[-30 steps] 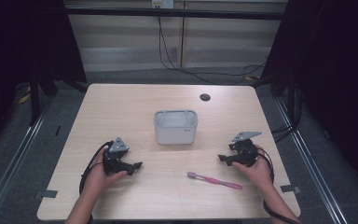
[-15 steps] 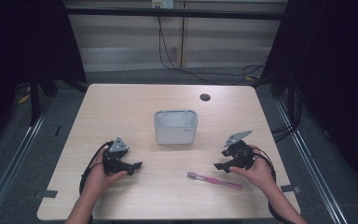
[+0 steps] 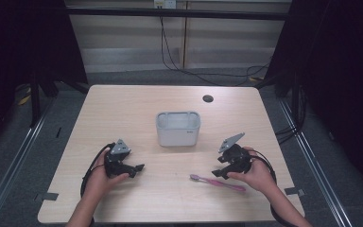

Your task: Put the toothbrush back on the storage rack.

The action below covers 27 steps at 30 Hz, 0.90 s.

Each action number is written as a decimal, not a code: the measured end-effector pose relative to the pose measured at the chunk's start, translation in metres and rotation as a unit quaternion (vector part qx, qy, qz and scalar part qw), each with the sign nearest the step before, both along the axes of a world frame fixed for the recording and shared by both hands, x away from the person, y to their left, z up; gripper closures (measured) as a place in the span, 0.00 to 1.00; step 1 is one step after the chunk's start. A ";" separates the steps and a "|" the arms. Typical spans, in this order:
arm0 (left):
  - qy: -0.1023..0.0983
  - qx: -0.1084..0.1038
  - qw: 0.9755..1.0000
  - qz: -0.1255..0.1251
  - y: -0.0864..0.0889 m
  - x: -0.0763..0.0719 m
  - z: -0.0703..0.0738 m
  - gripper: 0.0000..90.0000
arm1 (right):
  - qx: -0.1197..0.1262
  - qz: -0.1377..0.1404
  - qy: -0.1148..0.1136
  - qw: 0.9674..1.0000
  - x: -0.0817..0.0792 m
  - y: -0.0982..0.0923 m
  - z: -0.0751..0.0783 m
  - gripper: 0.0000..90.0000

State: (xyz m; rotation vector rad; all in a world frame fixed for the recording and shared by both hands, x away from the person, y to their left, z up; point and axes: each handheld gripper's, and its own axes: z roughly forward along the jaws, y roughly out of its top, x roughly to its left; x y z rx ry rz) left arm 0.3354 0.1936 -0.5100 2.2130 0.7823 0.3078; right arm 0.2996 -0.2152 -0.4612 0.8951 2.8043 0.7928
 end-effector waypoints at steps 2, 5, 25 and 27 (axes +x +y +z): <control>-0.003 0.002 1.000 -0.001 0.000 0.000 0.000 0.17 | -0.002 0.002 0.006 1.000 -0.001 0.003 0.001 0.44; -0.003 0.002 1.000 -0.001 0.000 0.000 0.000 0.17 | -0.004 0.014 0.006 1.000 0.000 0.007 0.001 0.46; -0.003 0.002 1.000 -0.001 0.000 0.000 0.000 0.17 | -0.013 0.042 0.018 0.999 -0.002 0.029 0.004 0.48; -0.001 0.001 1.000 0.000 0.000 0.000 0.000 0.17 | -0.011 0.042 0.017 0.999 -0.002 0.031 0.004 0.48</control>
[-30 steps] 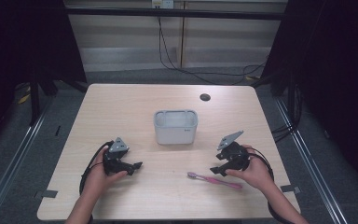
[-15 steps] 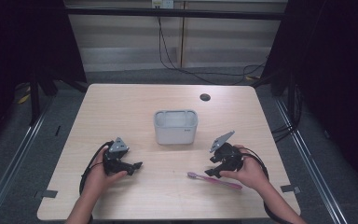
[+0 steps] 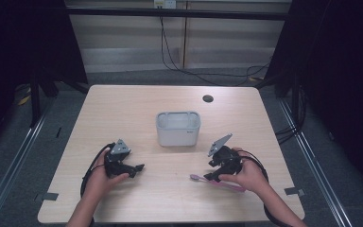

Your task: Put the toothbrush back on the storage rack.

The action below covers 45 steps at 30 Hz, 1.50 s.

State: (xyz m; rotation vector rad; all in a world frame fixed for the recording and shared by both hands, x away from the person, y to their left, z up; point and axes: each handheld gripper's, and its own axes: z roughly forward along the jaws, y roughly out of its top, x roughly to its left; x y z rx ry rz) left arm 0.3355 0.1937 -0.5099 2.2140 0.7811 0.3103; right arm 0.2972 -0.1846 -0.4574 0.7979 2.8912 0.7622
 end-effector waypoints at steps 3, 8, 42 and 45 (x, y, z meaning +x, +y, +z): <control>-0.002 0.001 1.000 -0.001 0.000 0.000 0.000 0.17 | 0.000 0.005 0.001 1.000 0.000 0.003 -0.001 0.48; -0.002 0.001 1.000 -0.001 0.000 0.000 0.000 0.17 | 0.001 0.010 0.008 1.000 -0.001 0.006 -0.001 0.49; -0.002 0.001 1.000 -0.001 0.000 0.000 0.000 0.17 | -0.055 0.056 0.036 0.996 -0.007 0.025 -0.012 0.85; -0.002 0.001 1.000 -0.001 0.000 0.000 0.000 0.17 | -0.062 0.058 0.036 0.996 -0.007 0.027 -0.012 0.88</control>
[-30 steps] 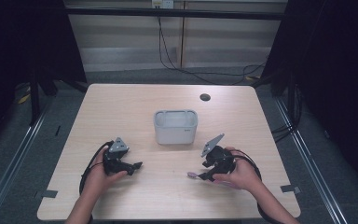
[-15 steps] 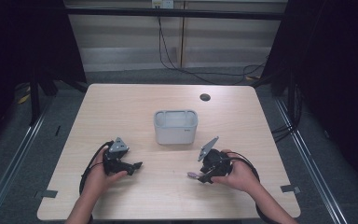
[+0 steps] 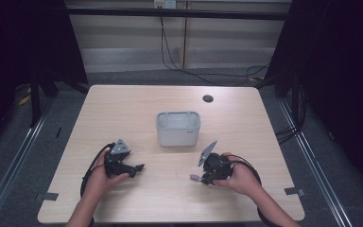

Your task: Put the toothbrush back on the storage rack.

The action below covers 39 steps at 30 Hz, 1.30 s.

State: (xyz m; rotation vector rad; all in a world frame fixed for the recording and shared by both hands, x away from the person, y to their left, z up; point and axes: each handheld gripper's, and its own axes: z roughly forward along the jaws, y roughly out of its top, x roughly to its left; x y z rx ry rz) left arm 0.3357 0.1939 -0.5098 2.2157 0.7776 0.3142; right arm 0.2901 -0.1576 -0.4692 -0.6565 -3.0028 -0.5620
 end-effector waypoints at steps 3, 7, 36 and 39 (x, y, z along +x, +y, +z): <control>0.000 0.000 1.000 0.000 0.000 0.000 0.000 0.17 | -0.004 0.002 -0.002 1.000 0.001 0.000 0.000 0.92; 0.000 0.000 1.000 0.000 0.000 0.000 0.000 0.17 | -0.014 0.005 -0.006 1.000 0.000 0.001 0.002 0.94; 0.000 0.000 1.000 0.000 0.000 0.000 0.000 0.17 | 0.144 -0.068 -0.061 0.985 0.011 -0.034 0.051 0.94; 0.000 0.000 1.000 0.000 0.000 0.000 0.000 0.17 | 0.154 -0.073 -0.066 0.983 0.012 -0.037 0.057 0.94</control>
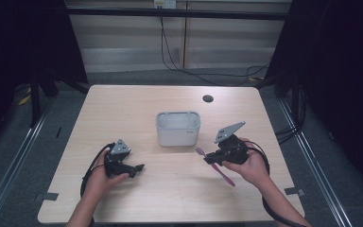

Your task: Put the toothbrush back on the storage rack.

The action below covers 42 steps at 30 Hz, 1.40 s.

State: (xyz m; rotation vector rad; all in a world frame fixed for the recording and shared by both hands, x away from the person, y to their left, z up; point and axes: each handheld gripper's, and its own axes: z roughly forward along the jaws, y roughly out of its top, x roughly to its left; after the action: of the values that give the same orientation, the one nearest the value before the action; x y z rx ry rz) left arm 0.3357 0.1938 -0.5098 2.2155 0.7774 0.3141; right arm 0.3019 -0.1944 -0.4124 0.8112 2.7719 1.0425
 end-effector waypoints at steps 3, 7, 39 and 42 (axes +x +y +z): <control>0.000 0.000 1.000 0.000 0.000 0.000 0.000 0.17 | 0.013 -0.004 -0.009 1.000 0.002 -0.002 0.004 0.94; 0.000 0.000 1.000 0.000 0.000 0.000 0.000 0.17 | 0.023 -0.013 -0.012 1.000 0.003 -0.004 0.007 0.94; 0.000 0.000 1.000 0.000 0.000 0.000 0.000 0.17 | 0.154 -0.081 -0.058 0.983 0.016 -0.023 0.036 0.94; 0.000 0.000 1.000 0.000 0.000 0.000 0.000 0.17 | 0.167 -0.087 -0.060 0.980 0.018 -0.025 0.039 0.94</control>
State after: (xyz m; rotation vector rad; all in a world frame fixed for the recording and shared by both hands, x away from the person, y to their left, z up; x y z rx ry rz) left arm 0.3357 0.1939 -0.5098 2.2165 0.7771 0.3143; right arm 0.3197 -0.2193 -0.3739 0.9687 2.4081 1.4885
